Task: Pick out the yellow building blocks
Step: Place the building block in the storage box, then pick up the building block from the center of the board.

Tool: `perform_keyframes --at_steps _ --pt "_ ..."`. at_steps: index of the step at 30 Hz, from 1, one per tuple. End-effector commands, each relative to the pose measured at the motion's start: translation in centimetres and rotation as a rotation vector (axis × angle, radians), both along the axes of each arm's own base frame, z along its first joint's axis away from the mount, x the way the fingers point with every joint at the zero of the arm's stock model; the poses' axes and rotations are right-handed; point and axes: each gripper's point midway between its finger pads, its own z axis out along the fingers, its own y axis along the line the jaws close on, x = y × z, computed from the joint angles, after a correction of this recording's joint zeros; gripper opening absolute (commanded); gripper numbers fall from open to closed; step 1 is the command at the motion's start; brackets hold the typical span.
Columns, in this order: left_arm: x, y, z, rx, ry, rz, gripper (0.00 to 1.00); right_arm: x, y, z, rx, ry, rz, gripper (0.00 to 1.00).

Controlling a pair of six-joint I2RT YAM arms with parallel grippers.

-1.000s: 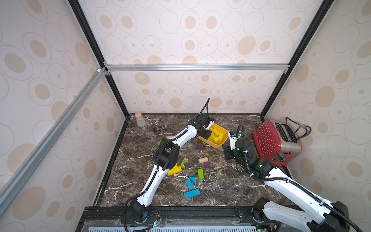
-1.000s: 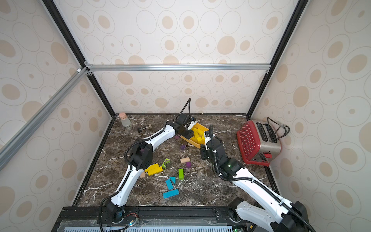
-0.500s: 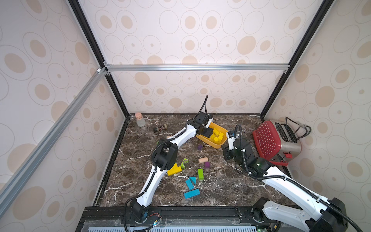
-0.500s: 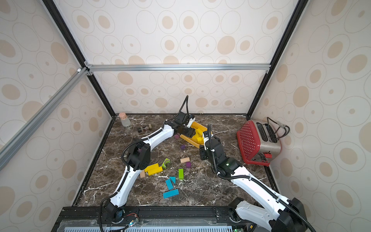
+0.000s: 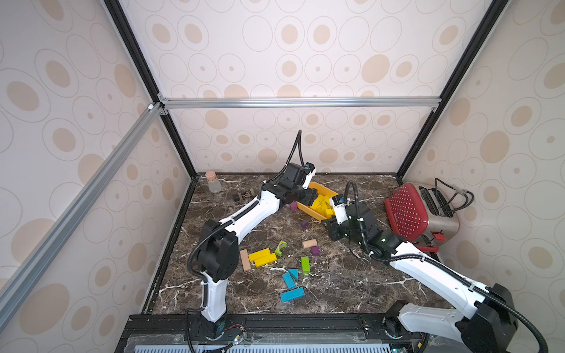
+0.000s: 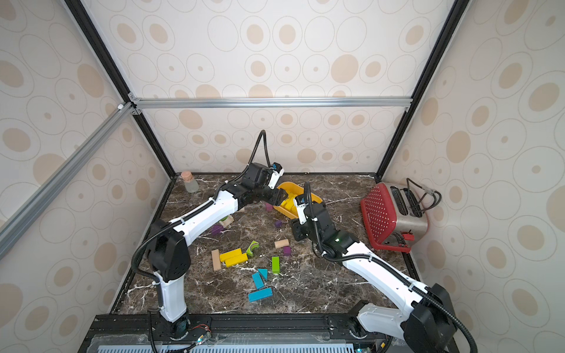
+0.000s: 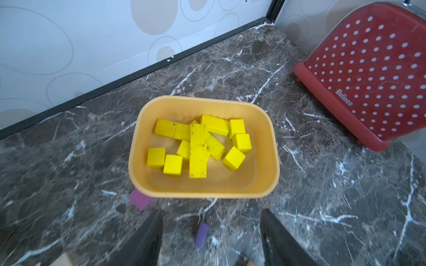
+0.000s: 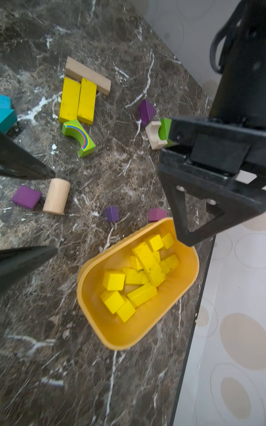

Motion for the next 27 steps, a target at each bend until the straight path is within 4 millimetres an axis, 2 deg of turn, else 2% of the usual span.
perform_keyframes --at_steps 1,5,10,12,16,19,22,27 --pt "-1.6 3.5 -1.5 0.081 0.056 0.049 0.66 -0.4 3.6 0.7 0.029 -0.029 0.134 0.47" --pt "-3.8 9.0 -2.6 0.023 0.197 0.191 0.65 -0.4 7.7 0.0 0.019 -0.034 0.267 0.47" --pt "-7.1 15.6 -2.9 0.056 0.202 0.338 0.64 -1.1 13.0 -1.1 -0.062 -0.075 0.476 0.48" --pt "-8.9 17.8 -3.1 0.095 0.209 0.383 0.64 -2.5 15.3 -1.7 -0.100 -0.107 0.605 0.48" --pt "-13.3 22.6 -5.2 0.205 0.297 0.496 0.64 -6.9 19.1 -3.8 -0.133 -0.166 0.922 0.47" --pt "-16.1 24.9 -6.8 0.202 0.356 0.566 0.64 -8.6 20.6 -5.2 -0.164 -0.197 1.040 0.46" --pt "-17.8 25.9 -8.1 0.160 0.393 0.617 0.63 -8.9 21.3 -6.3 -0.190 -0.193 1.075 0.46" --pt "-19.2 26.9 -9.6 0.139 0.392 0.675 0.60 -9.1 21.5 -8.9 -0.259 -0.139 1.112 0.44"
